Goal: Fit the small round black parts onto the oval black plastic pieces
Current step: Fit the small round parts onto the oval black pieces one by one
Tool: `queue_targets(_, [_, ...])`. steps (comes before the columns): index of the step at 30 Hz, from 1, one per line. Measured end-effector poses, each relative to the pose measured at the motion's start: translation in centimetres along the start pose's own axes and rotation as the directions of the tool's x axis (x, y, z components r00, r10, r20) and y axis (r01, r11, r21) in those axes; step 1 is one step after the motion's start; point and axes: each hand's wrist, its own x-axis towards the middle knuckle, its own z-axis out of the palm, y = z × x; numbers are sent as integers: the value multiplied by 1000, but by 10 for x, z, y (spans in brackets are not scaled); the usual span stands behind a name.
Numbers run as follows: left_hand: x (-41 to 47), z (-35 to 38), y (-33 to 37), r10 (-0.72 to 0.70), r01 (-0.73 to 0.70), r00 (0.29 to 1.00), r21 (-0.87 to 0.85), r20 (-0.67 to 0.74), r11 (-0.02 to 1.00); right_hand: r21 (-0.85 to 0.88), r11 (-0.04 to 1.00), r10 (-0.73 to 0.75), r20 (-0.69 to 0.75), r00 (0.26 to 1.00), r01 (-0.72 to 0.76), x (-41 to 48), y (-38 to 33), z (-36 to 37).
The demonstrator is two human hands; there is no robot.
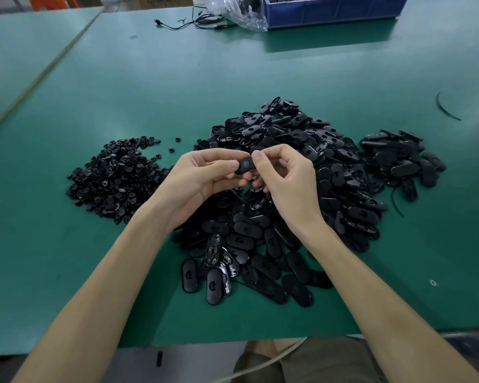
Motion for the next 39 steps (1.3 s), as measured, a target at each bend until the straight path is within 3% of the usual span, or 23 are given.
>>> queue_targets(20, [-1, 6, 0, 21, -20, 999, 52, -28, 998, -55, 998, 11, 51, 999, -8, -1, -2, -1])
queue_targets(29, [-3, 9, 0, 66, -50, 995, 190, -80, 981, -117, 993, -28, 47, 998, 34, 0, 4, 1])
queue_targets(39, [-3, 10, 0, 60, -48, 997, 210, -49, 977, -82, 996, -22, 42, 999, 25, -1, 2, 0])
